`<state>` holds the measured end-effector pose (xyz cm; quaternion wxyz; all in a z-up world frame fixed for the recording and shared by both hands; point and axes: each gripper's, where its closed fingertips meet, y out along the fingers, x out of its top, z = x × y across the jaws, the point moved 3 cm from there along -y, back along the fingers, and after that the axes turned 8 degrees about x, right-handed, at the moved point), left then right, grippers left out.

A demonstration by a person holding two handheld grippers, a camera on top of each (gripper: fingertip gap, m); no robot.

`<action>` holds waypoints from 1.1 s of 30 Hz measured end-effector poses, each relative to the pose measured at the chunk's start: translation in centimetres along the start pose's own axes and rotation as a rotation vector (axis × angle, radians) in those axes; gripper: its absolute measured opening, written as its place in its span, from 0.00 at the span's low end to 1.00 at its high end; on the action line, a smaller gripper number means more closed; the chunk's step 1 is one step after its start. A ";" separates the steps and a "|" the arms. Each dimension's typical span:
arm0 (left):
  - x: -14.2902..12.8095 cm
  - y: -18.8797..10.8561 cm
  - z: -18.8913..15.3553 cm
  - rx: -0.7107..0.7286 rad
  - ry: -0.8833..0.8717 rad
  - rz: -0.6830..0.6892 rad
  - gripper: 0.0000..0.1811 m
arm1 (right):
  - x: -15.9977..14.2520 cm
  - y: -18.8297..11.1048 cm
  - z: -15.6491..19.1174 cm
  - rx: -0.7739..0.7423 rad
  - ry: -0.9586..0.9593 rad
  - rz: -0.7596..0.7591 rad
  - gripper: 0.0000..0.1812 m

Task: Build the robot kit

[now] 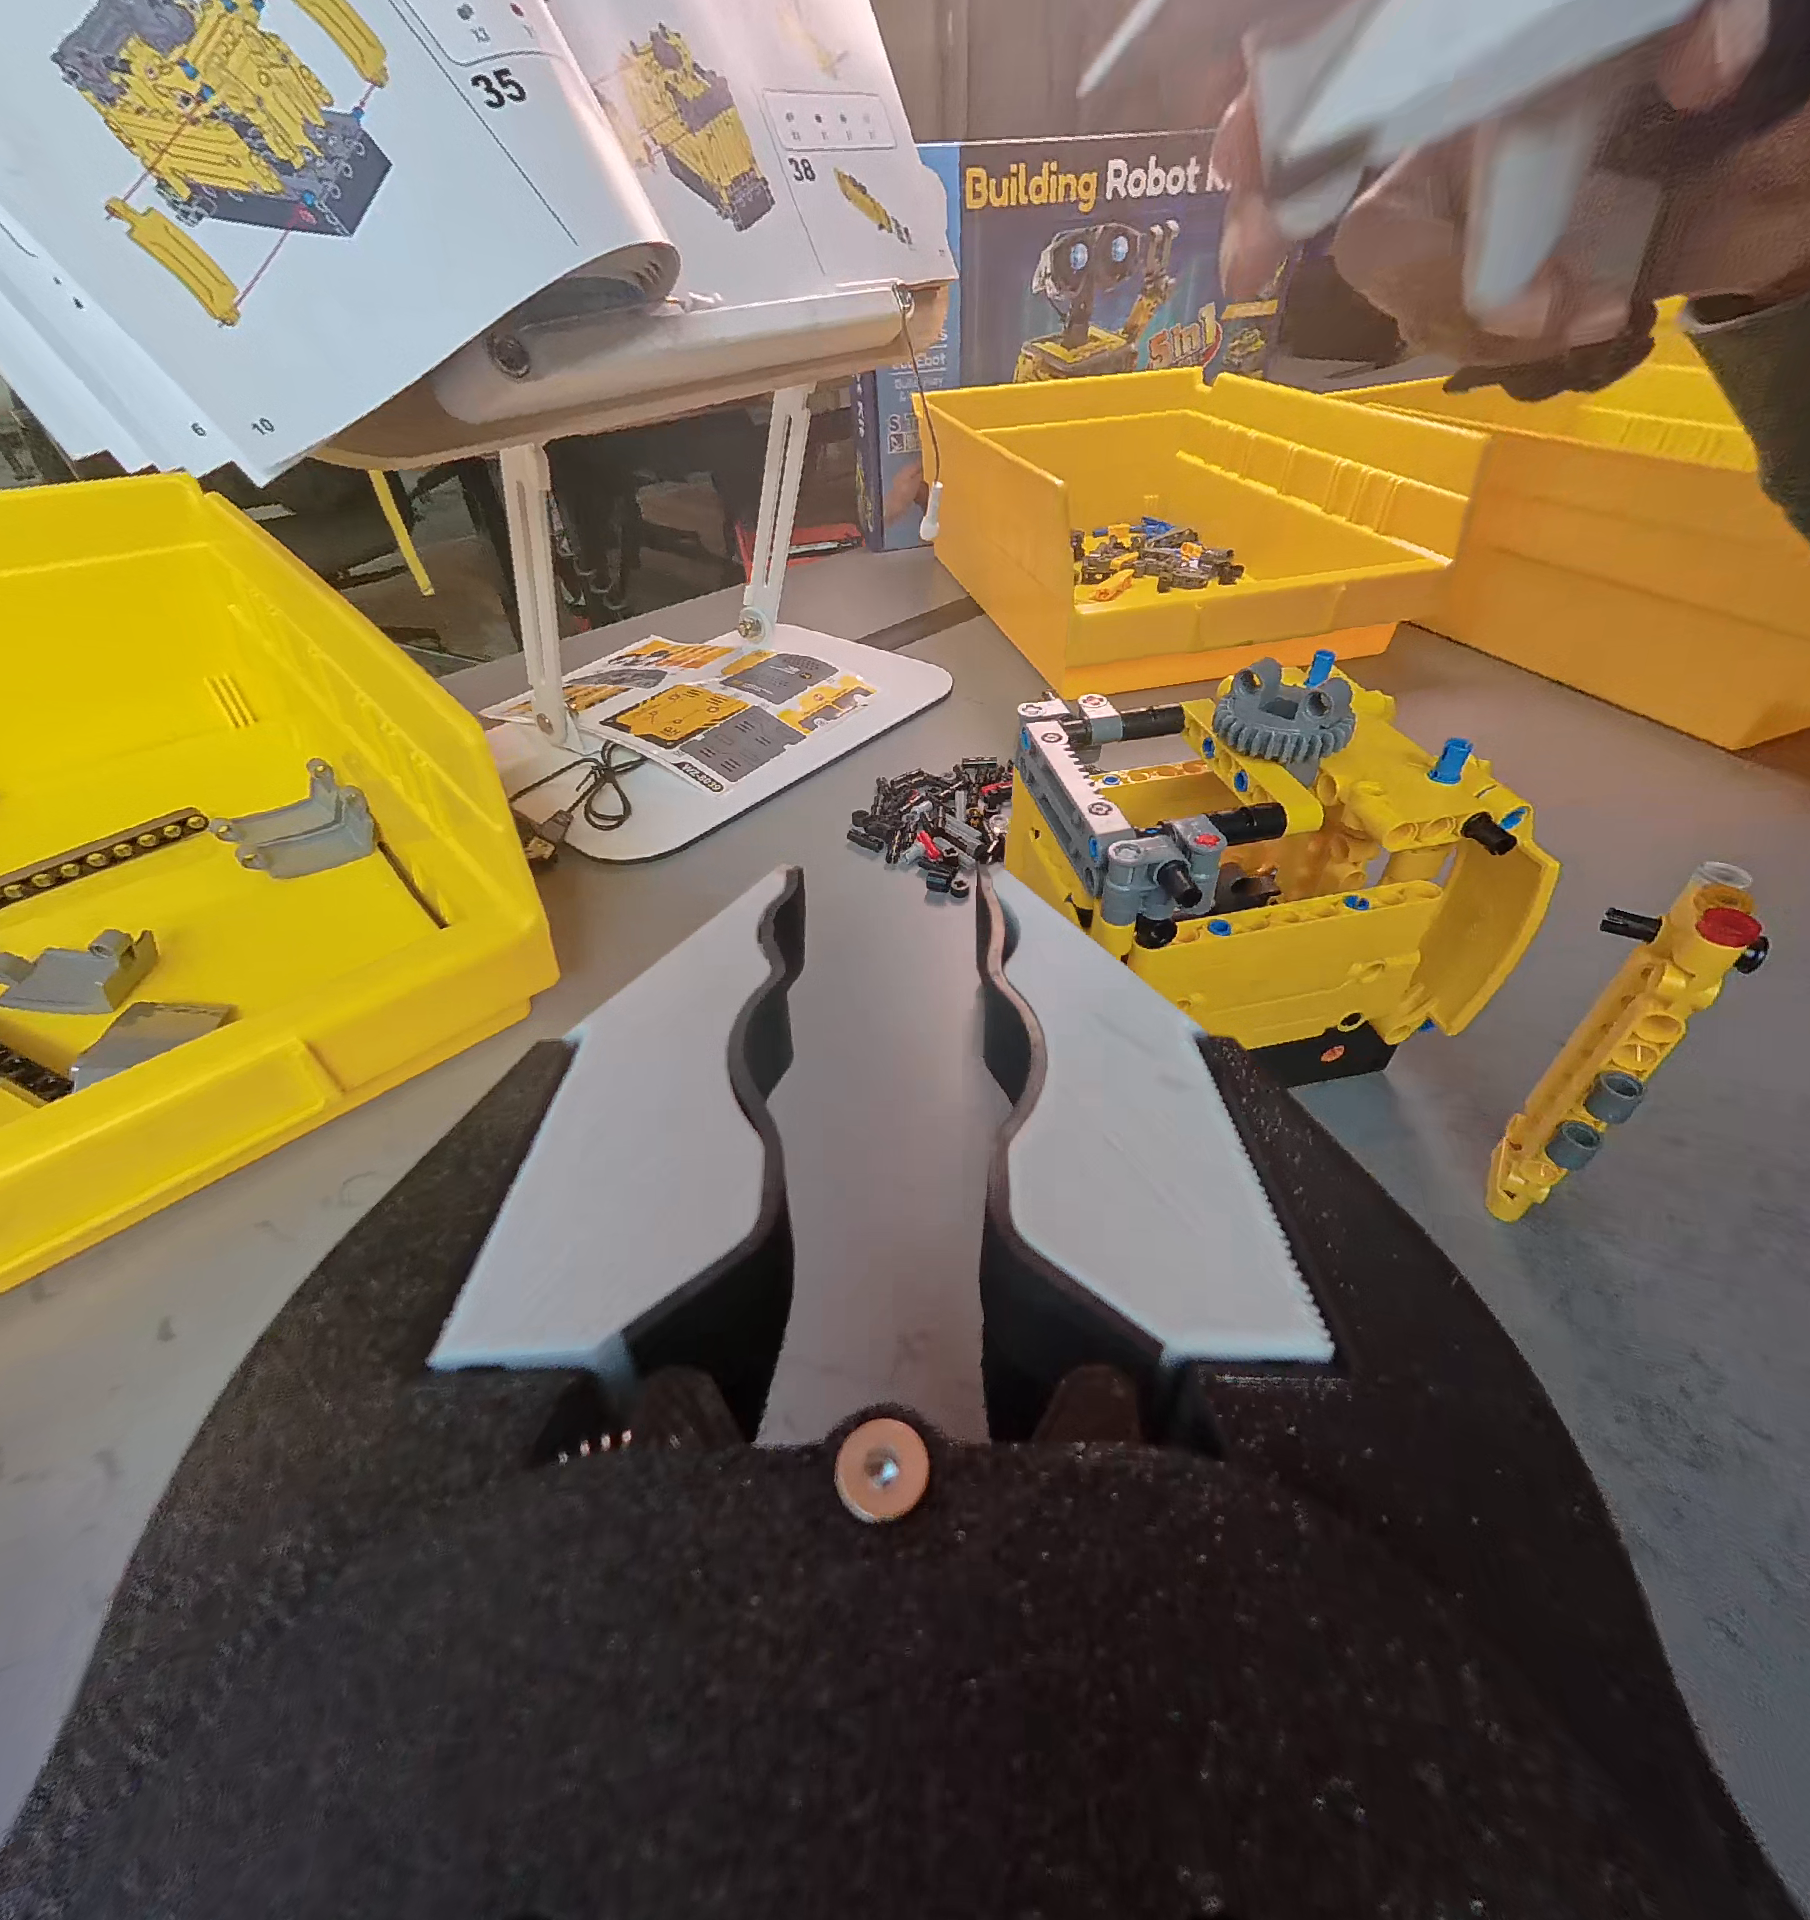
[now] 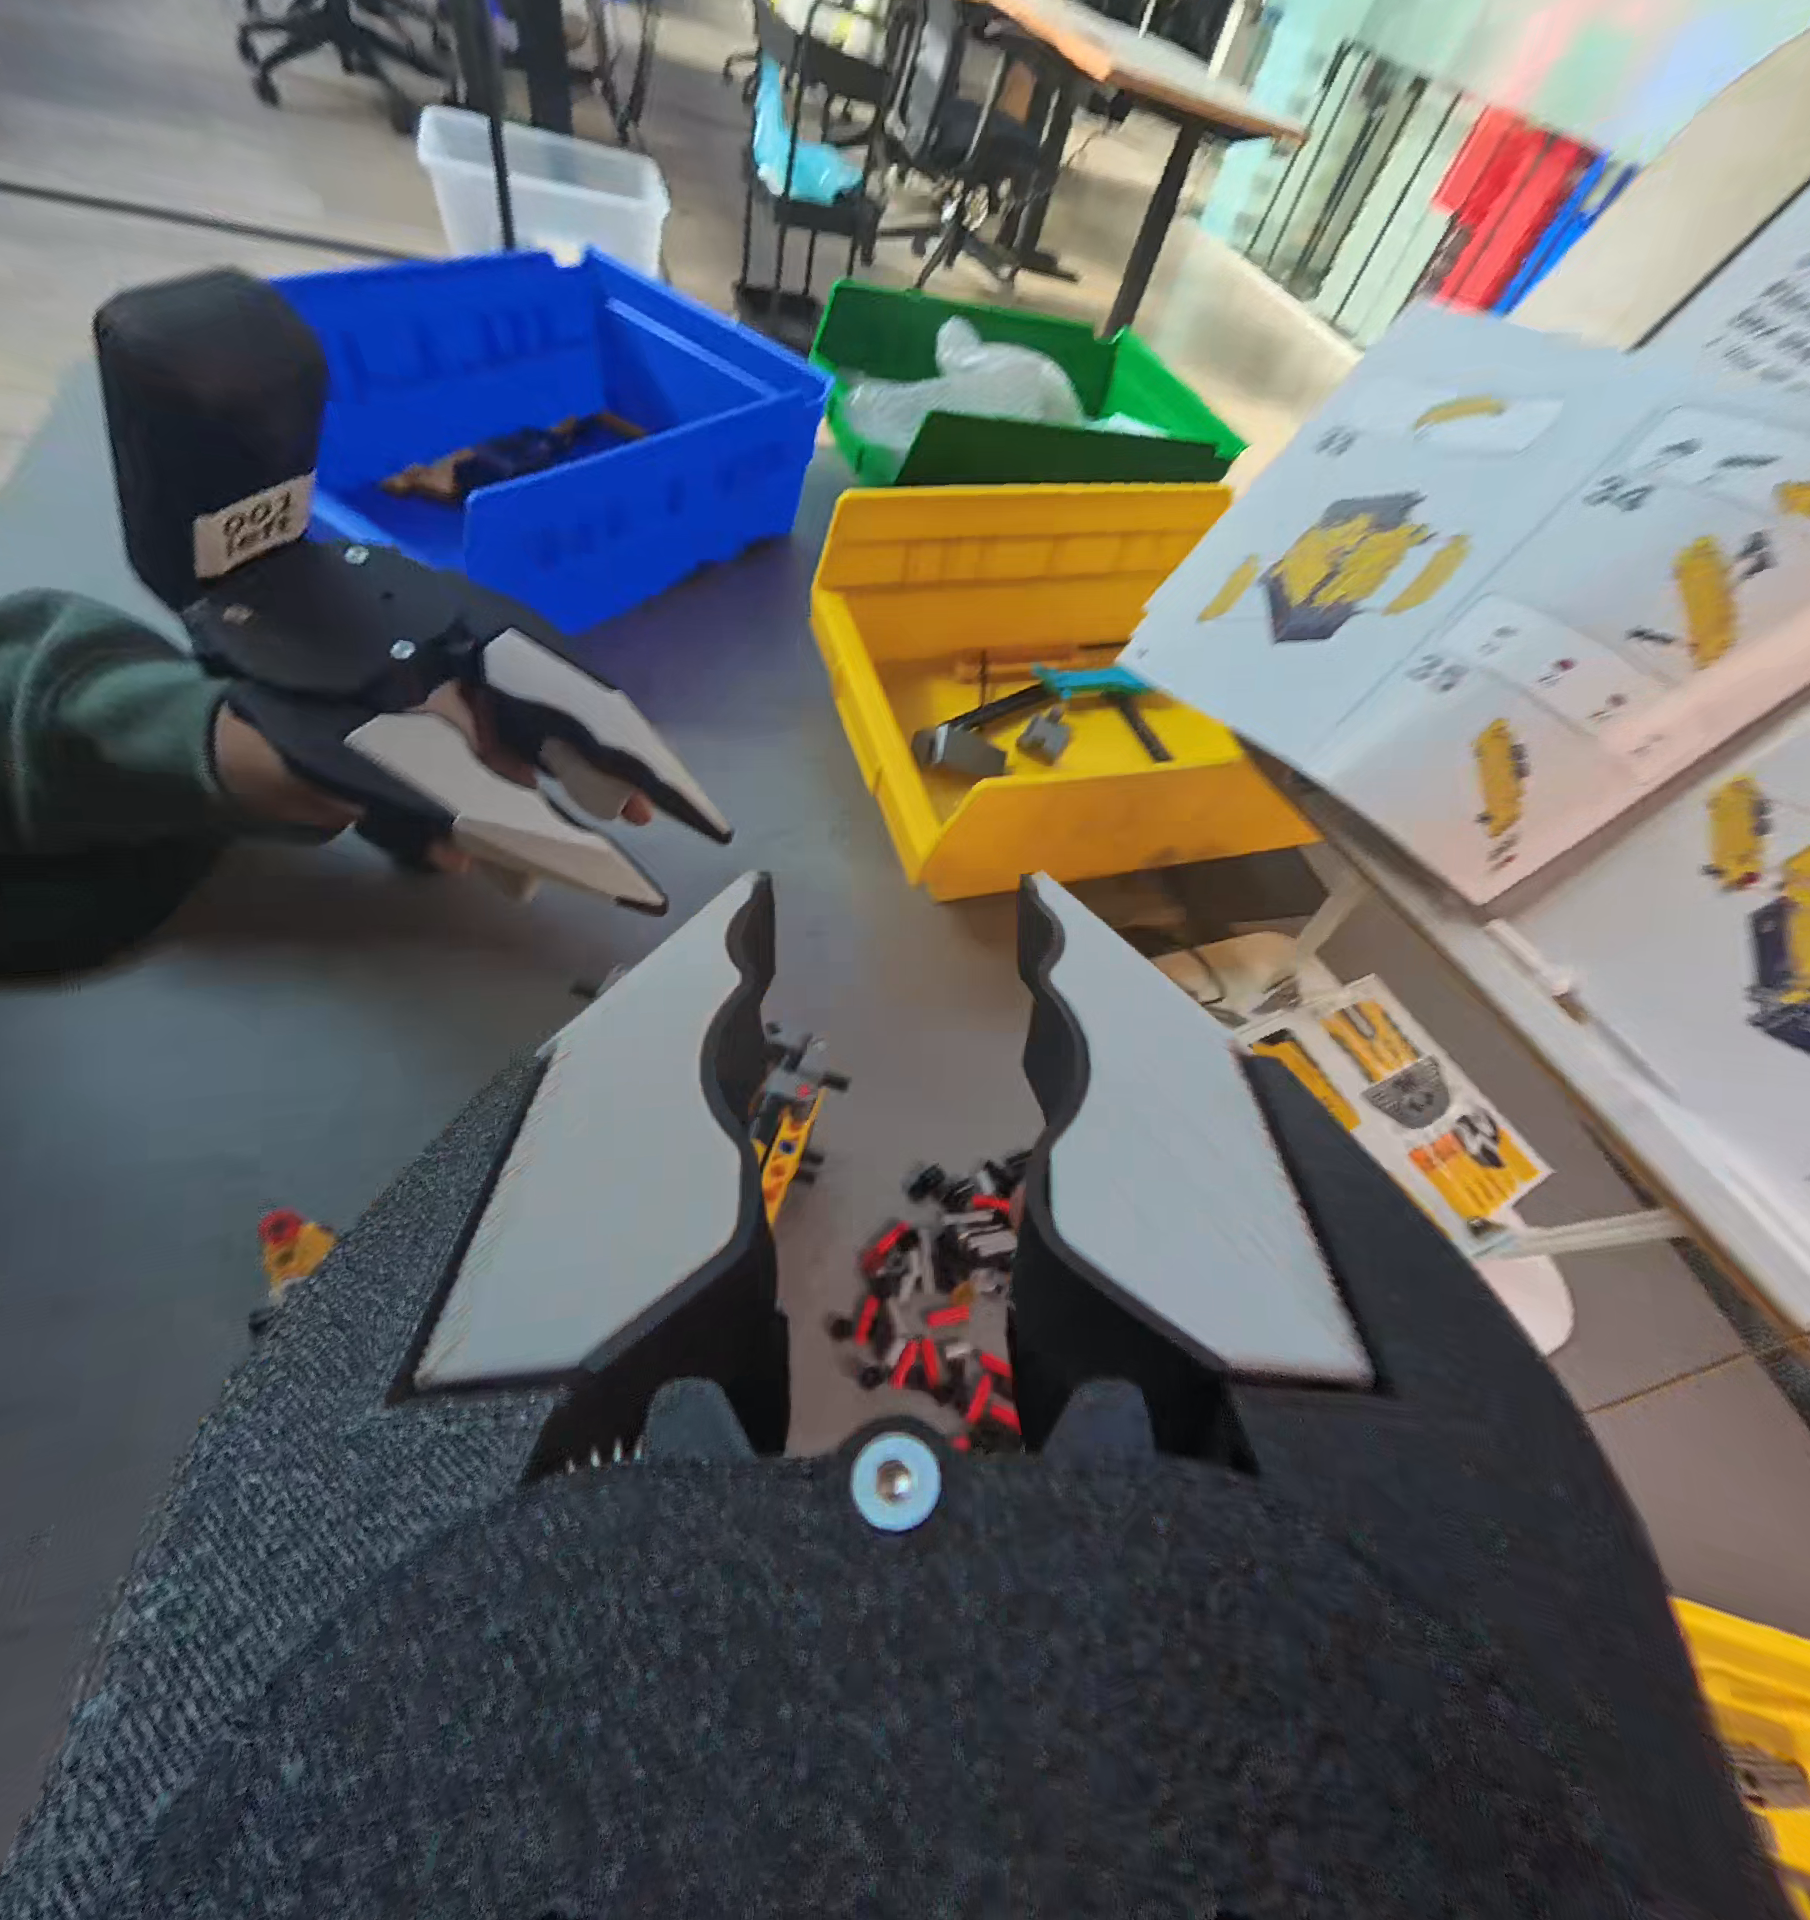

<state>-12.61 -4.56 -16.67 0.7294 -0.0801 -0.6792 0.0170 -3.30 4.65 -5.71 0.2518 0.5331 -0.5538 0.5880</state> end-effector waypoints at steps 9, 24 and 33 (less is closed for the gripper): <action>1.1 -0.8 -1.4 -0.045 0.043 -0.030 0.17 | -8.3 1.4 6.6 0.051 0.209 0.217 0.53; 1.0 -1.0 -3.3 -0.087 0.117 -0.021 0.16 | -10.7 0.1 6.5 0.035 0.187 0.218 0.45; 0.8 -2.8 -8.1 -0.500 0.063 -0.019 0.16 | -11.3 -1.2 6.1 0.272 0.060 0.251 0.45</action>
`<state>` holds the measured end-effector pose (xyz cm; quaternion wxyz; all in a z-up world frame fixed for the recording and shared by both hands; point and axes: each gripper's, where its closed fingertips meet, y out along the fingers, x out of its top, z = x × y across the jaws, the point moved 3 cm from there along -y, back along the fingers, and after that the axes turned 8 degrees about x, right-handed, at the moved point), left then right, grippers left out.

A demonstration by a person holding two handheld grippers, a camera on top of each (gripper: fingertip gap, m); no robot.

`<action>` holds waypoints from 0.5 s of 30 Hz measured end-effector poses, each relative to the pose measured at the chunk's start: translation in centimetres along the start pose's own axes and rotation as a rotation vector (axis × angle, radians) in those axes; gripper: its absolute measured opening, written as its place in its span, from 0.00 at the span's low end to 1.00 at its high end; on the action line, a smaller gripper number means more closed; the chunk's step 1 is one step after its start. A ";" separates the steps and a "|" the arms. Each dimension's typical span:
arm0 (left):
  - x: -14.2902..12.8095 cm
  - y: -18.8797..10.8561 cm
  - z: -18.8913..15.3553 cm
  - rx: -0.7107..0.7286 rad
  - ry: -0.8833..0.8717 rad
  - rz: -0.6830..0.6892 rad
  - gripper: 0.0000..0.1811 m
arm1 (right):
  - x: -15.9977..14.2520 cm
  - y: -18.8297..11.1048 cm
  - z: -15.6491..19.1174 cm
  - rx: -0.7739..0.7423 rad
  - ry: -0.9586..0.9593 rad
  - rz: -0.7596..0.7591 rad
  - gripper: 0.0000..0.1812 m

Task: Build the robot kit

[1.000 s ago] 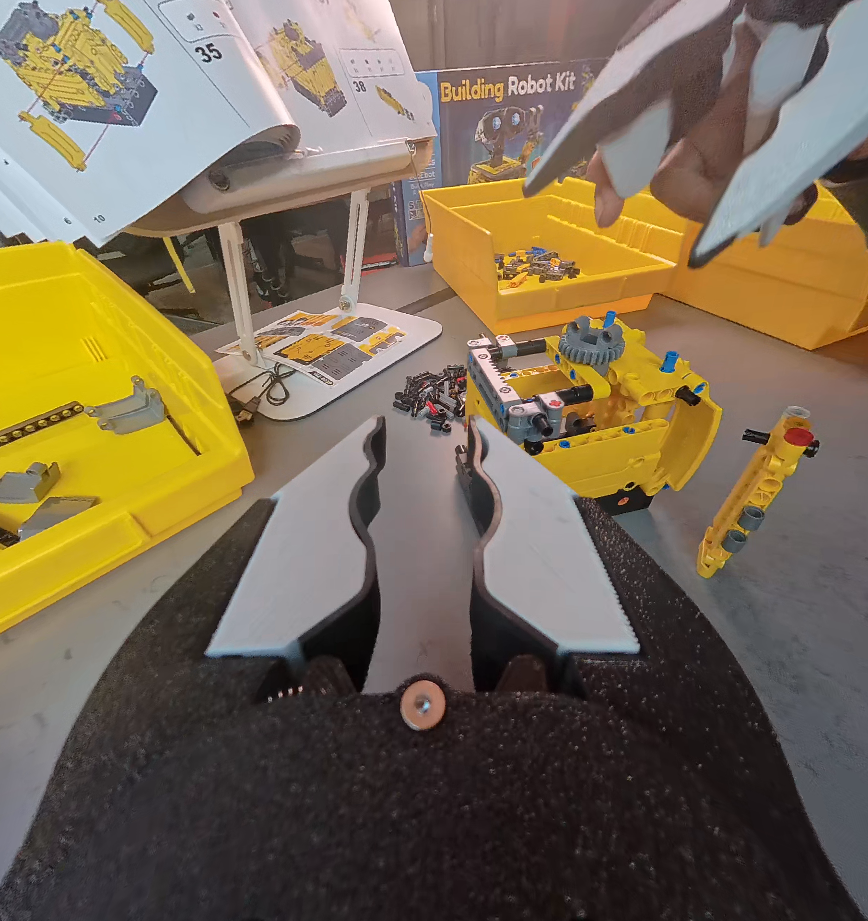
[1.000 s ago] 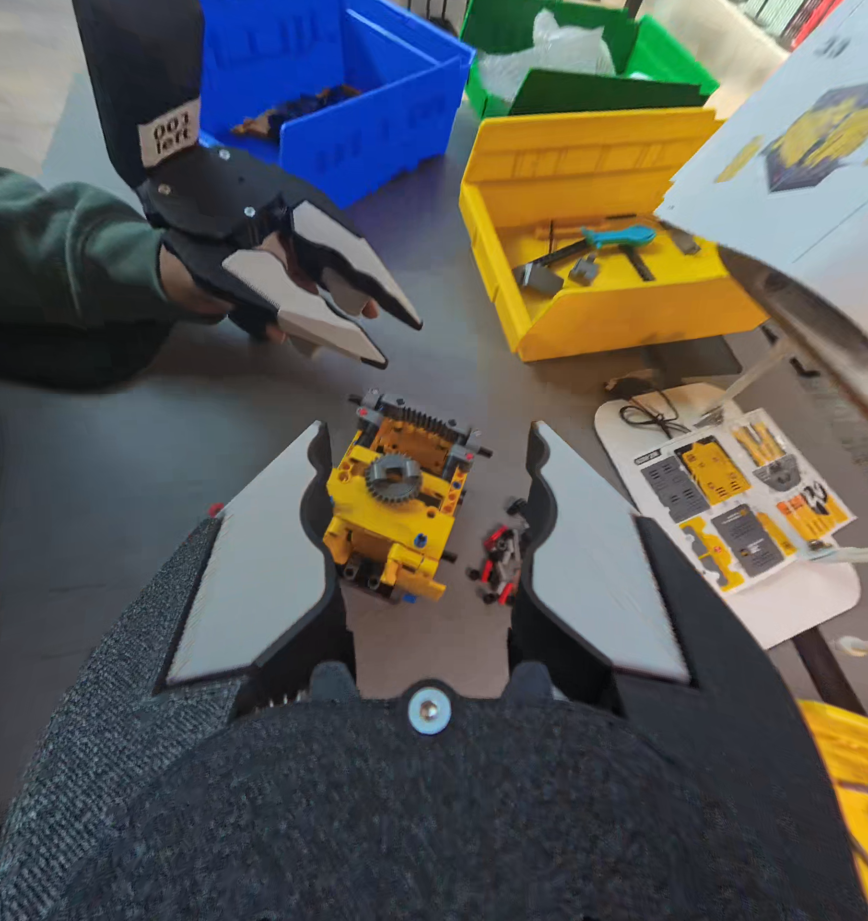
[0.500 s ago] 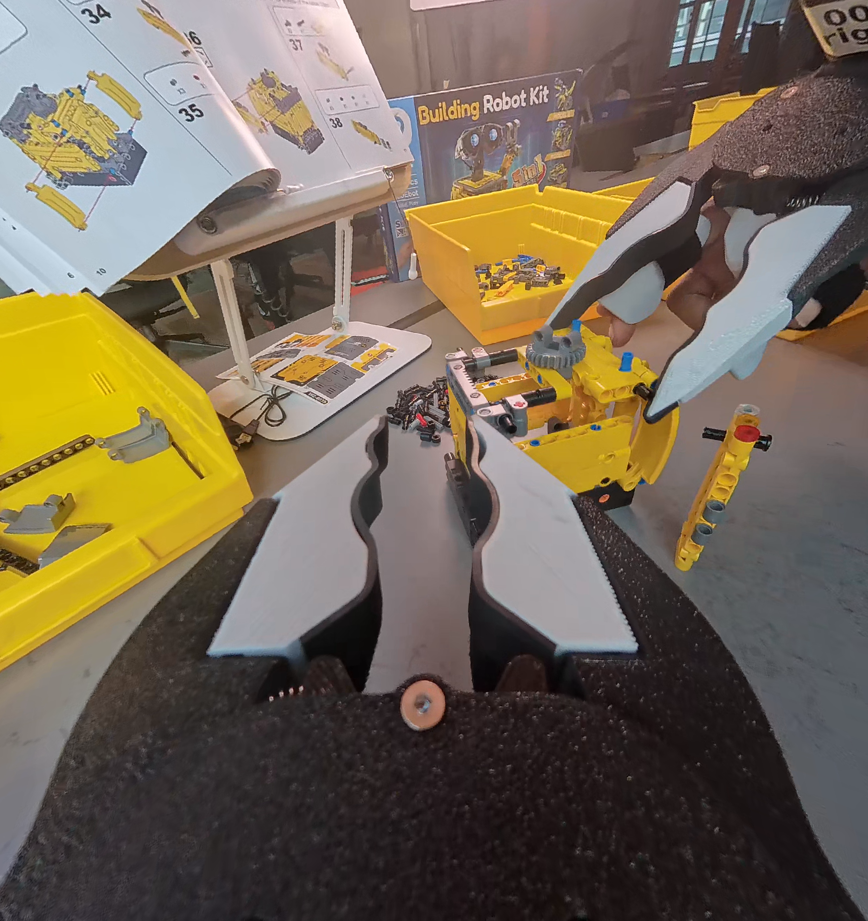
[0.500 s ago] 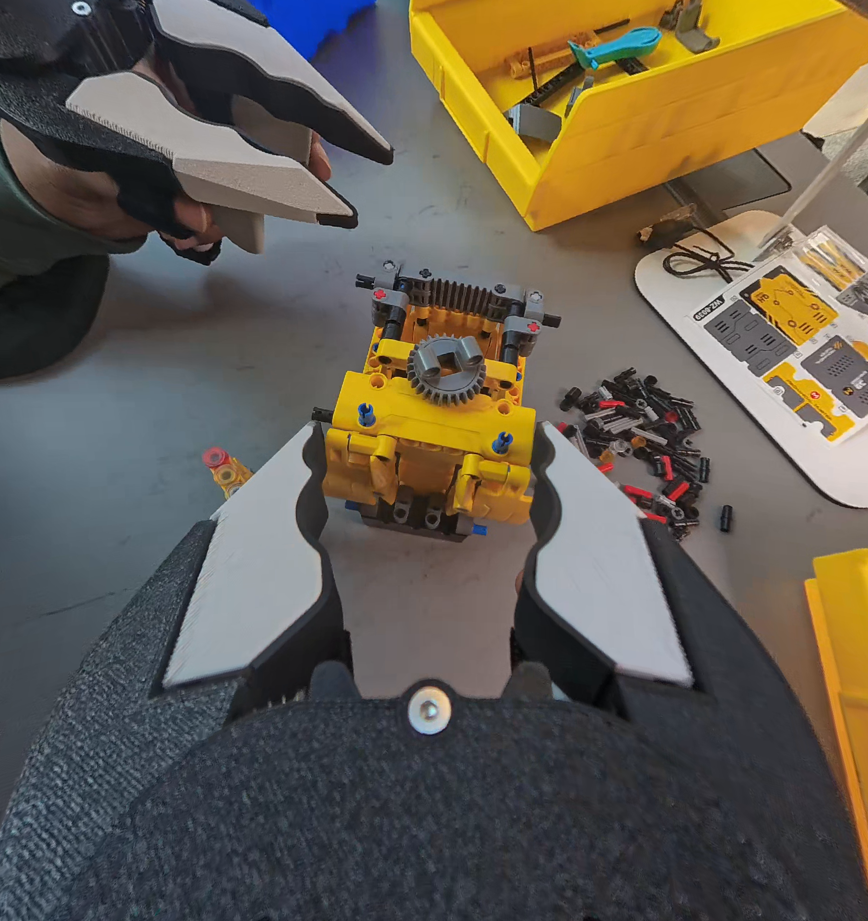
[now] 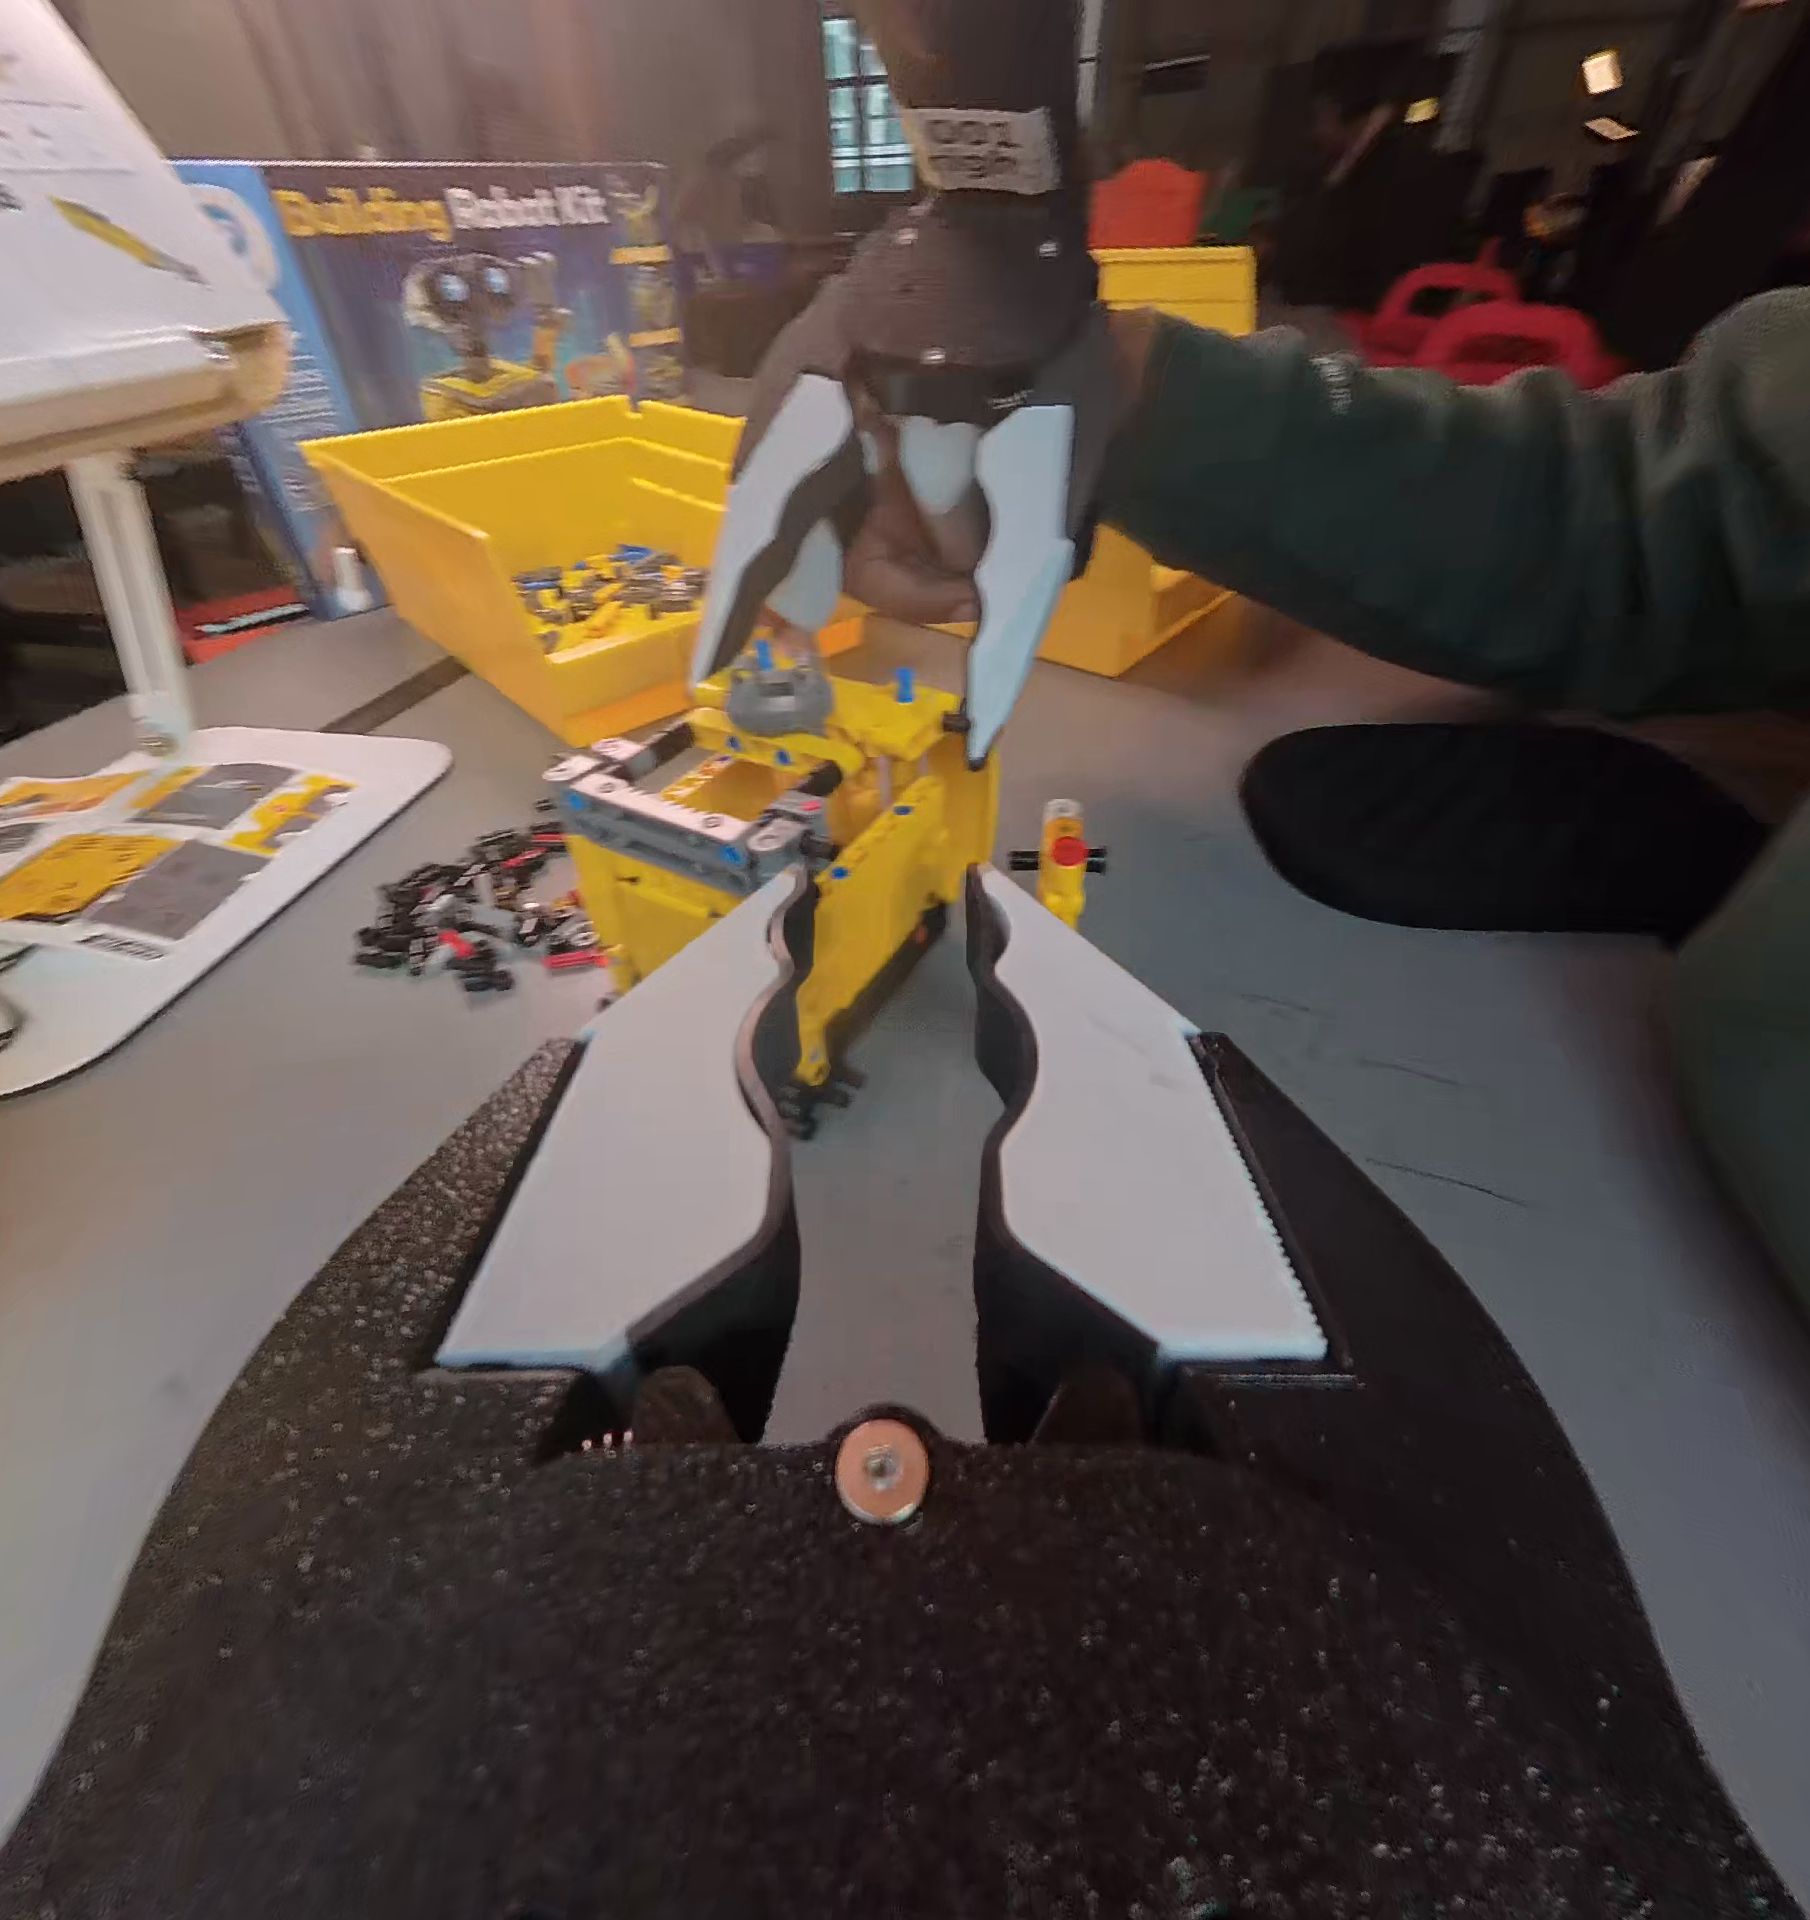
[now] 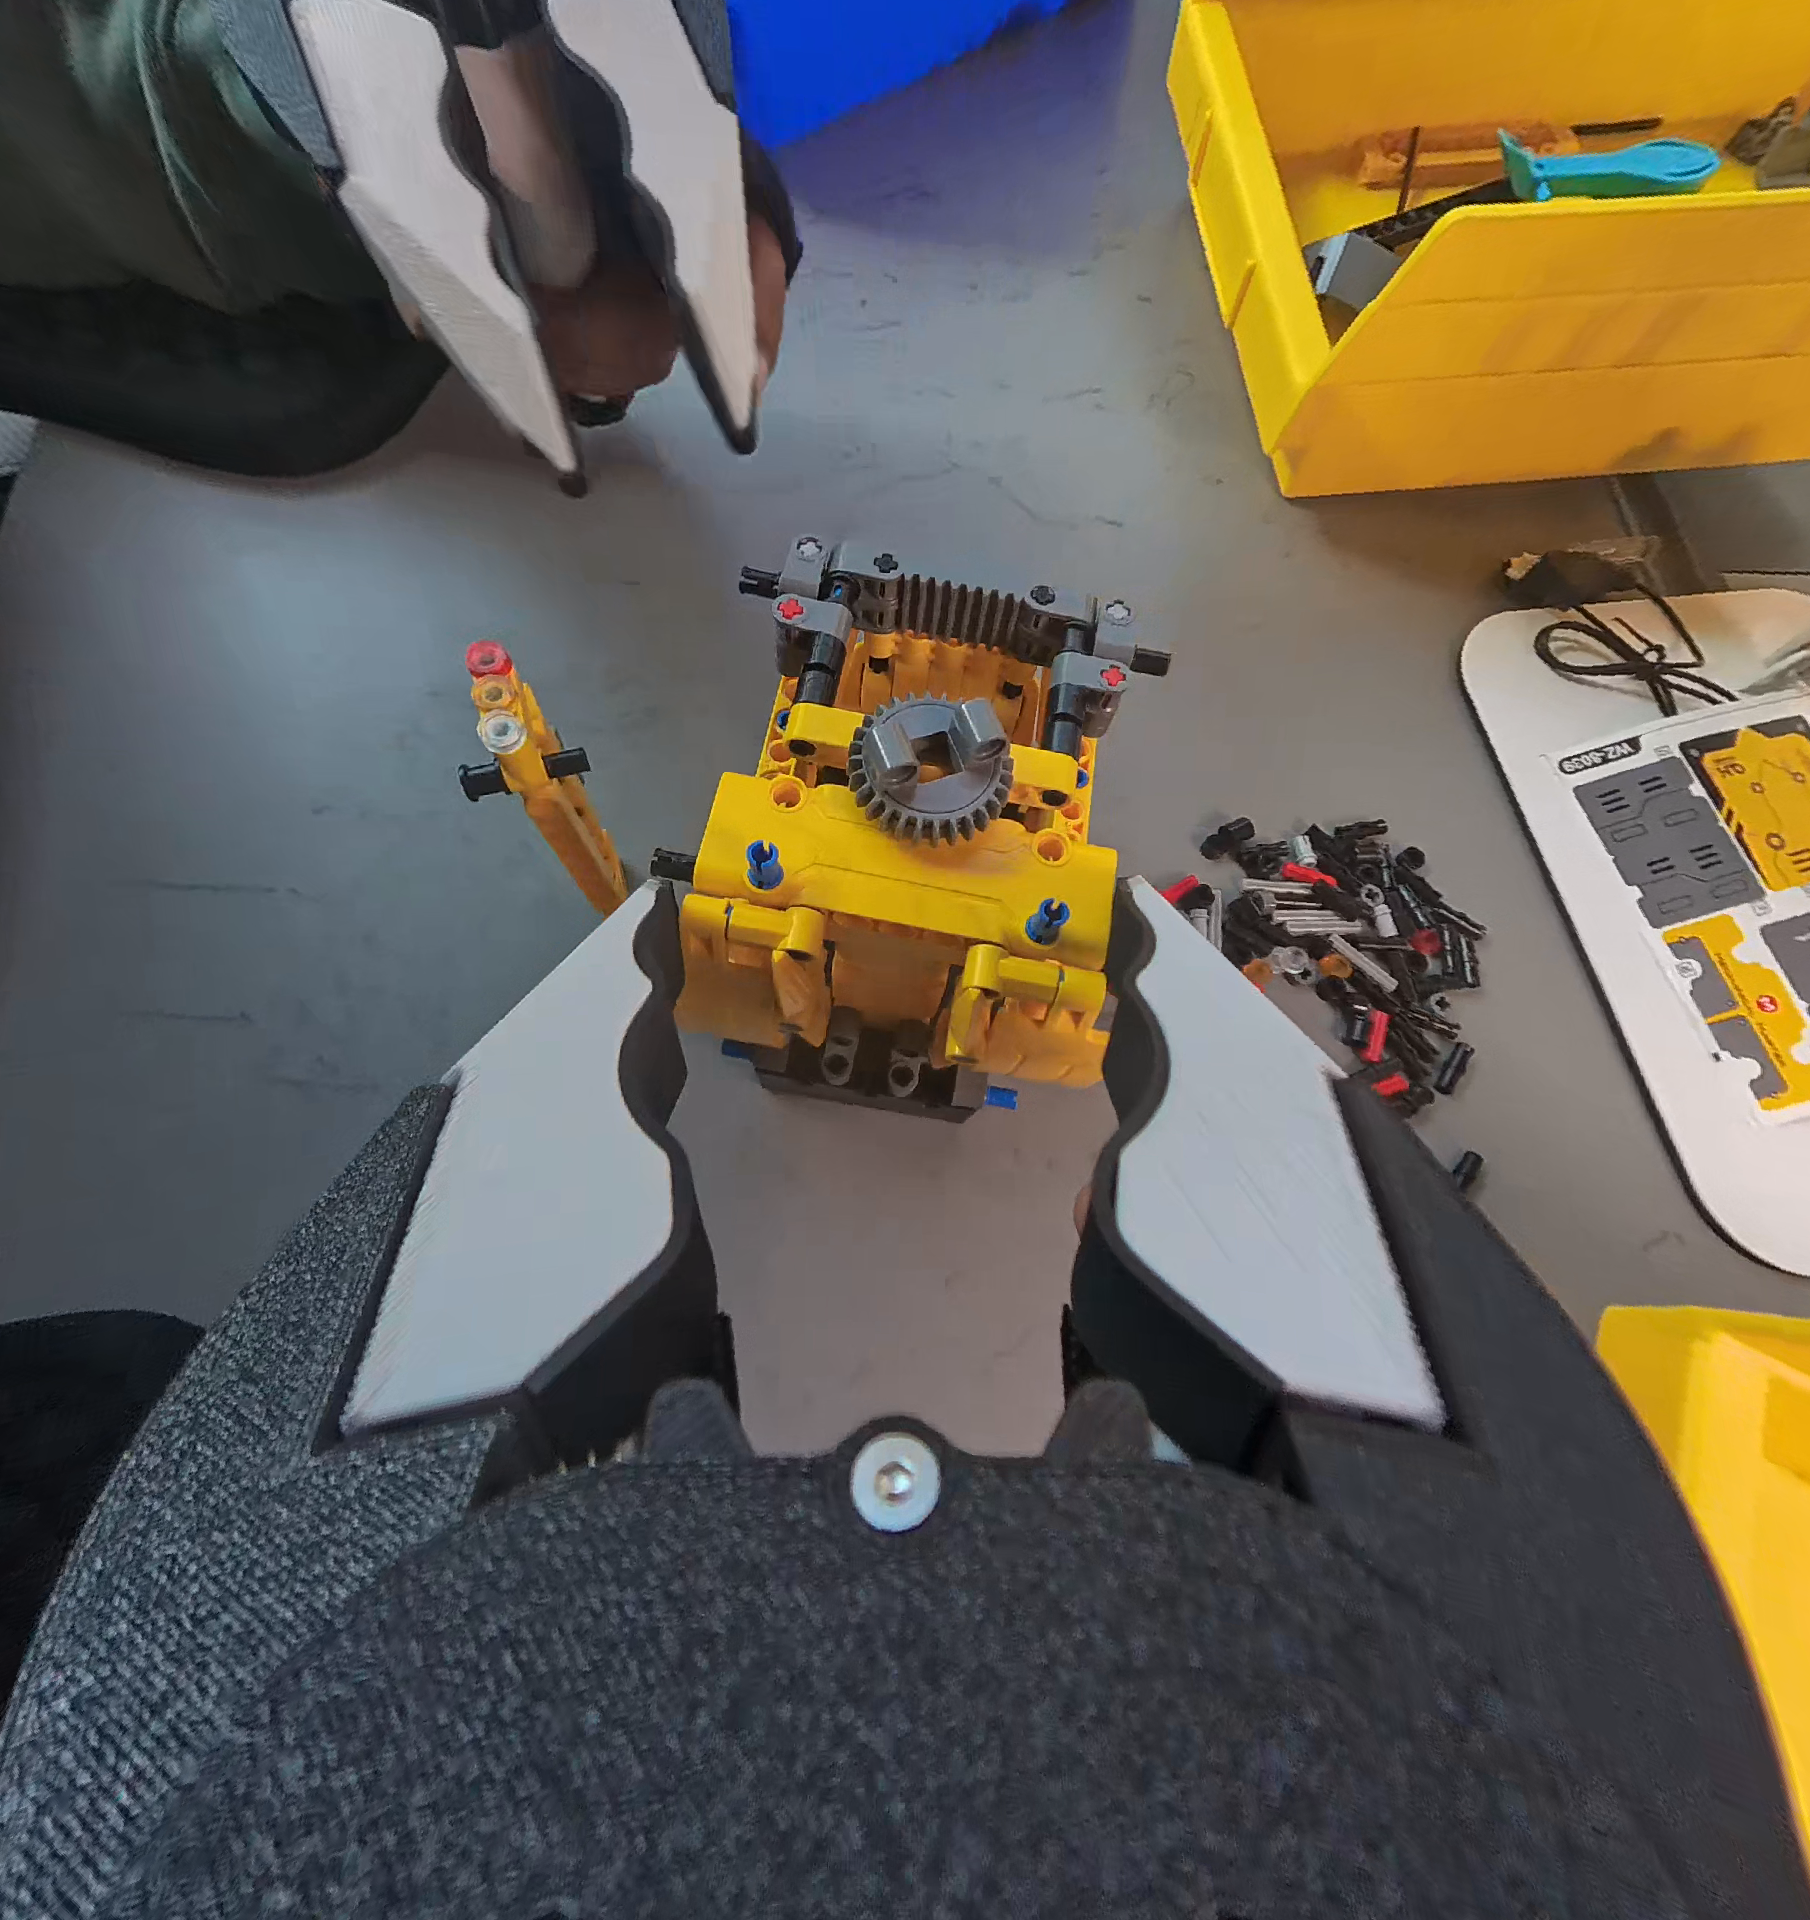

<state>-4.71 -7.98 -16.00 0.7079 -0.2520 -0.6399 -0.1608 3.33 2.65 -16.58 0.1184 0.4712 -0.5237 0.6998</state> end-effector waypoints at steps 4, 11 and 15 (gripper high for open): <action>-0.4 -0.2 -3.4 -0.243 -0.029 0.046 0.22 | 0.3 0.4 -0.3 0.034 -0.018 -0.044 0.45; -3.4 2.0 -5.5 -0.230 0.067 0.246 0.23 | 0.5 0.8 -0.4 0.060 -0.040 -0.083 0.45; -4.3 3.4 -5.9 -0.137 0.144 0.325 0.10 | 0.6 0.8 -0.3 0.055 -0.045 -0.101 0.45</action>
